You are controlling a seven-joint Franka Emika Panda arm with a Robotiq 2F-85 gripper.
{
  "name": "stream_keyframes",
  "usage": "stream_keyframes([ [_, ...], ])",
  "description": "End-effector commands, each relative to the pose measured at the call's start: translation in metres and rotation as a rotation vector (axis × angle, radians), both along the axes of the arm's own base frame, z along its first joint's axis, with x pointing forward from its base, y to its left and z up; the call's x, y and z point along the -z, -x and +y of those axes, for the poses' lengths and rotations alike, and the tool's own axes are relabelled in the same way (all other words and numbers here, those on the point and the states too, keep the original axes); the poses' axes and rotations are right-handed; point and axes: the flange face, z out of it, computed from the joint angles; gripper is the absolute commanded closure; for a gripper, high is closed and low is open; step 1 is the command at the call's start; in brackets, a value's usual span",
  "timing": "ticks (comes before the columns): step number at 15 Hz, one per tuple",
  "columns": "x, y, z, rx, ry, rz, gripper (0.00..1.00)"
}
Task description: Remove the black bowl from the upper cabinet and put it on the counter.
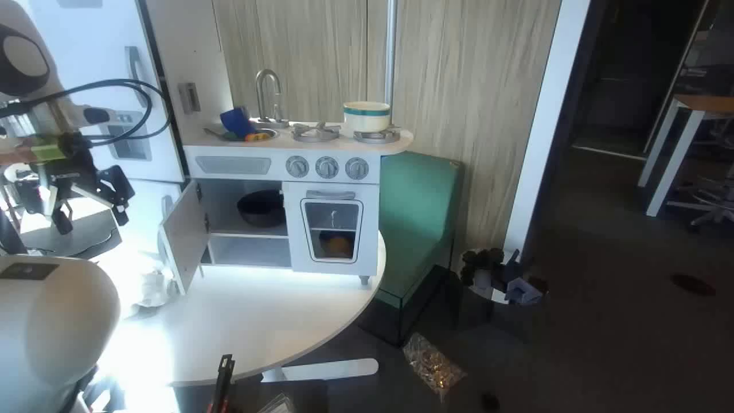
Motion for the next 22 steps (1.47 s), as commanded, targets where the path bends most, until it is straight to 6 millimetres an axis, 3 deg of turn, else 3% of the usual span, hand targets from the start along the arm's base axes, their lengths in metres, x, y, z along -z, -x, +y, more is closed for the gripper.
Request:
stream_keyframes([
  [1,-0.001,0.0,0.0,0.0,0.0,-0.001,0.0],
  [18,-0.002,0.0,0.0,-0.001,-0.001,-0.003,0.0],
  [22,-0.053,0.003,0.005,-0.08,0.07,-0.113,0.0],
])
